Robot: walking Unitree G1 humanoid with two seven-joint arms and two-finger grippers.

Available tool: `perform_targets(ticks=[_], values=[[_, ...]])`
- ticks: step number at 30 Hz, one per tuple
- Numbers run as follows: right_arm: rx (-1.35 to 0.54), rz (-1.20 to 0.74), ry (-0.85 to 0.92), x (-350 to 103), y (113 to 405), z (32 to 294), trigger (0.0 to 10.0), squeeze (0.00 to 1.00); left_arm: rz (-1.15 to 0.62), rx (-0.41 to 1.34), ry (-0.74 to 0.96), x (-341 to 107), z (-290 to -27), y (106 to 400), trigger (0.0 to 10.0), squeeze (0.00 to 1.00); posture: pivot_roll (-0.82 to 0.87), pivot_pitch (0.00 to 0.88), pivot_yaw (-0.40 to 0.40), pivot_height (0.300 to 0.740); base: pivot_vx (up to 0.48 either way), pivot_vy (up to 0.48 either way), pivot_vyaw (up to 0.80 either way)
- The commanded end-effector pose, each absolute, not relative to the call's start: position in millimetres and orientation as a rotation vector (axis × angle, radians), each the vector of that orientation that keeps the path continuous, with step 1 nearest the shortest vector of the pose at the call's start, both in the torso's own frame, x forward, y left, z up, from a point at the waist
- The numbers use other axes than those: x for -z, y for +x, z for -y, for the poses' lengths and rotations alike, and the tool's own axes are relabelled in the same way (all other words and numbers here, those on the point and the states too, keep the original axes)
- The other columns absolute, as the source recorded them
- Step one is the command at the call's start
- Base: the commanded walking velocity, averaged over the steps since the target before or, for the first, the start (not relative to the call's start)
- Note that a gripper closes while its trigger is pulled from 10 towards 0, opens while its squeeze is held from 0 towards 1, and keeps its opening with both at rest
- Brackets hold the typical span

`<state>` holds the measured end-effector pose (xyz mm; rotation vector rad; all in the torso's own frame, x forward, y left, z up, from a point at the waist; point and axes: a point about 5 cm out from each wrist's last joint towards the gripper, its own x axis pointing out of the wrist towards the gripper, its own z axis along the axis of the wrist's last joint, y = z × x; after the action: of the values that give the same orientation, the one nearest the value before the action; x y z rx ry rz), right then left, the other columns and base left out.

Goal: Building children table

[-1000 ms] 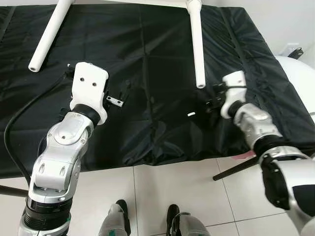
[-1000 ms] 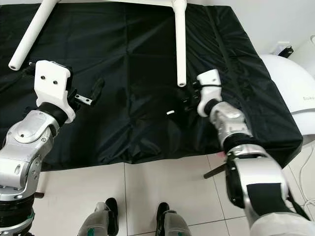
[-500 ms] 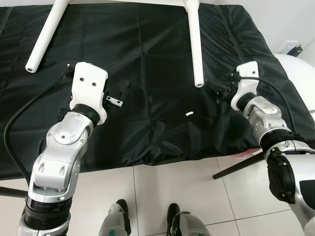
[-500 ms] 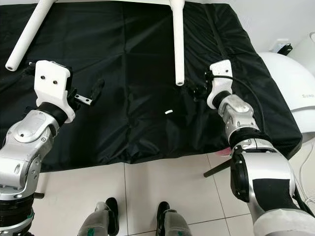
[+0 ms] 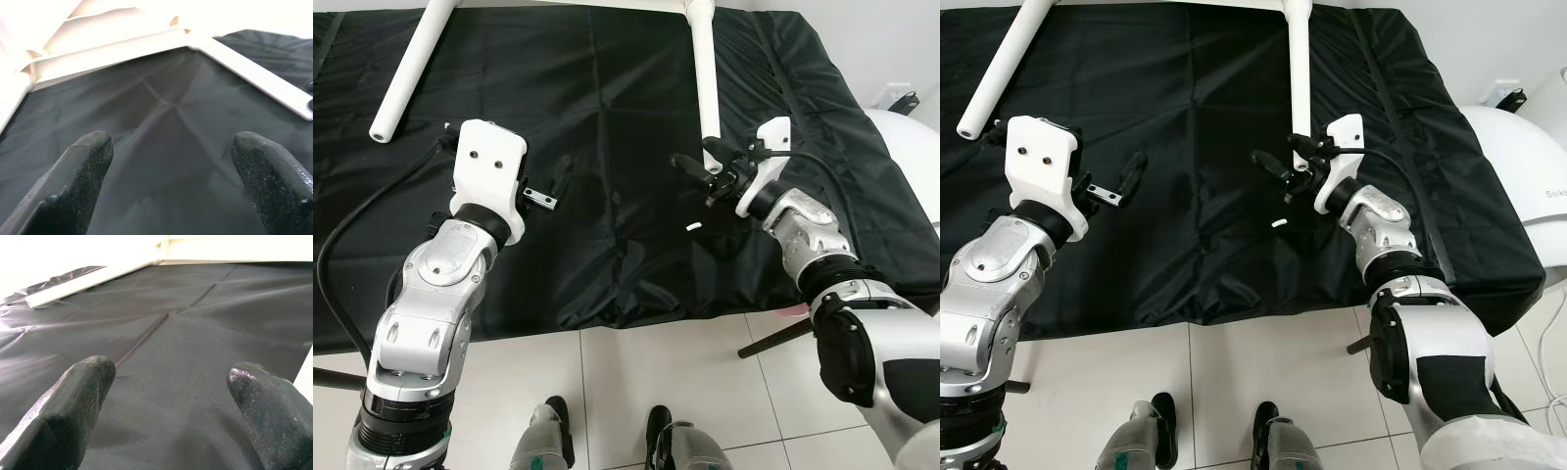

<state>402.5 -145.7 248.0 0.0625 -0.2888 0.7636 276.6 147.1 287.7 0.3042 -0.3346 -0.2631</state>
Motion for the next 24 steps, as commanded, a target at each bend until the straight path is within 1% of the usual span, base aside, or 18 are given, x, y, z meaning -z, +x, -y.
perform_targets(ticks=[1, 11, 16, 21, 24], values=[[-0.764, 0.259, 0.066, -241.5, 402.2, 148.0, 10.0, 0.0, 0.325, 0.392, 0.32, -285.1, -137.3, 269.6, 10.0, 0.0, 0.11, 0.353, -0.086, 0.74, 0.0, 0.0, 0.0], [-0.8, 0.215, 0.075, -228.7, 399.2, 145.9, 10.0, 0.0, 0.26, 0.554, 0.358, -271.5, -123.9, 258.1, 10.0, 0.0, 0.12, 0.415, -0.085, 0.74, 0.0, 0.0, 0.0], [-0.821, 0.188, 0.077, -217.2, 396.1, 143.3, 10.0, 0.0, 0.219, 0.655, 0.428, -258.6, -113.3, 248.8, 10.0, 0.0, 0.11, 0.435, -0.086, 0.74, 0.0, 0.0, 0.0], [-0.815, 0.167, 0.072, -211.7, 395.1, 145.9, 10.0, 0.0, 0.219, 0.674, 0.405, -259.6, -109.5, 245.7, 10.0, 0.0, 0.11, 0.448, -0.085, 0.74, 0.0, 0.0, 0.0], [-0.77, 0.175, 0.059, -216.1, 396.7, 155.5, 10.0, 0.0, 0.224, 0.671, 0.392, -262.5, -109.1, 243.0, 10.0, 0.0, 0.11, 0.47, -0.085, 0.74, 0.0, 0.0, 0.0]])
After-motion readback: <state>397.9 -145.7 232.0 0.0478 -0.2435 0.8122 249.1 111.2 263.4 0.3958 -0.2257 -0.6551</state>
